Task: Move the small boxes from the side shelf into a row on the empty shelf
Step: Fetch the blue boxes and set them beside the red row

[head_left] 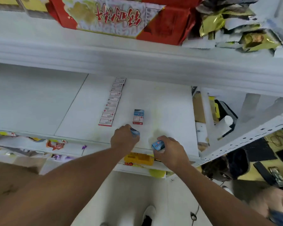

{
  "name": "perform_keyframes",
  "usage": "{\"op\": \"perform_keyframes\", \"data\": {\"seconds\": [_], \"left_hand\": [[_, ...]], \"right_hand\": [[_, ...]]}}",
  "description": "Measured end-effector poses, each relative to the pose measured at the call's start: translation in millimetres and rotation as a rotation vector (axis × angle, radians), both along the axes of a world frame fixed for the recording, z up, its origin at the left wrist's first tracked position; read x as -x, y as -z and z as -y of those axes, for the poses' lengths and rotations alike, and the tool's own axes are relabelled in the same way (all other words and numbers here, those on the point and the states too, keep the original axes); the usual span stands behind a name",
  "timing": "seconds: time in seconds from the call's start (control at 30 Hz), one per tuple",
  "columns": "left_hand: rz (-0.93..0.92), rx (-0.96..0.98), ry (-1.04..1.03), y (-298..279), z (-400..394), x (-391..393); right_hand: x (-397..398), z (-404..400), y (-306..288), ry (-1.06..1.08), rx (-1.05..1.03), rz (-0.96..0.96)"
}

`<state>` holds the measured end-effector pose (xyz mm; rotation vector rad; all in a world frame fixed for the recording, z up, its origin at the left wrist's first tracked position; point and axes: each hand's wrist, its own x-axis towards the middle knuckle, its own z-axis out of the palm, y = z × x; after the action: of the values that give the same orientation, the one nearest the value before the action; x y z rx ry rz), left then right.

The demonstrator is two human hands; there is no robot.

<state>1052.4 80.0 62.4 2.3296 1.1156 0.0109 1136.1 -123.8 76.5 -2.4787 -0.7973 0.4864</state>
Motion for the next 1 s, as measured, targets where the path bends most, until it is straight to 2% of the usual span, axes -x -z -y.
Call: {"op": "perform_keyframes", "data": {"seconds": [0.13, 0.3, 0.53, 0.77, 1.0], "left_hand": [[0.009, 0.044, -0.116, 14.6, 0.3, -22.9], [0.006, -0.012, -0.109, 19.5, 8.3, -41.5], [0.081, 0.125, -0.189, 14.8, -2.5, -31.1], [0.179, 0.164, -0.142, 29.0, -34.0, 25.9], [0.261, 0.225, -0.110, 45.0, -39.5, 48.1]], "right_hand": [[-5.5, -2.2, 7.9, 0.011, -0.017, 0.010], [-5.8, -6.0, 9.8, 0.012, 0.044, 0.056], [14.2, -27.2, 16.3, 0.065, 0.077, 0.040], [29.3, -88.4, 33.6, 0.140, 0.018, -0.056], [42.5, -107.9, 43.5, 0.325, -0.172, -0.118]]}}
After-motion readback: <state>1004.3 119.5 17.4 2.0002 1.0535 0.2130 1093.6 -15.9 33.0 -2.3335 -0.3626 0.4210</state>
